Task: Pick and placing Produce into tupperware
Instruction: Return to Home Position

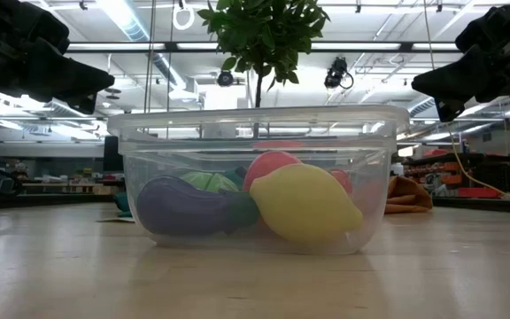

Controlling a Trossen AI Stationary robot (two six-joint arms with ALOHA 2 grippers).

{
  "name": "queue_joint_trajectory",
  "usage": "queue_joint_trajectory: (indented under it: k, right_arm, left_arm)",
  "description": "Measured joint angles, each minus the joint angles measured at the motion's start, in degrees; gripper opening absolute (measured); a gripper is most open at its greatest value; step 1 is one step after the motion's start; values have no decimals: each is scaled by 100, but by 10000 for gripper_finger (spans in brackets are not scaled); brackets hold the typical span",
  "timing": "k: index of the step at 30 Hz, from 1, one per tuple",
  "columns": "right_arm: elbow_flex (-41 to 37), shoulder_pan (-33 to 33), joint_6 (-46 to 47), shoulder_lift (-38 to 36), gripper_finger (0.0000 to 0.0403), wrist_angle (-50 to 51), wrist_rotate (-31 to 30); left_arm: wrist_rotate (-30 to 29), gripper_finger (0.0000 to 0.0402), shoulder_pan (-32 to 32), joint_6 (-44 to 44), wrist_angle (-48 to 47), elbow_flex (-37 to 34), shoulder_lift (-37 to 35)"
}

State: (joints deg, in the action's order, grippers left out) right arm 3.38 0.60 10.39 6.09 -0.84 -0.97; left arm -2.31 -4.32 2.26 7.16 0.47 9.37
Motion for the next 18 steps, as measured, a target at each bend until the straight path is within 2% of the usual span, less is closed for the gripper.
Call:
queue_joint_trajectory:
  k: [18]
  right_arm:
    - [0,1,-1,0,0,1,-3]
  left_arm:
    - [-1,56,0,2,0,0,0]
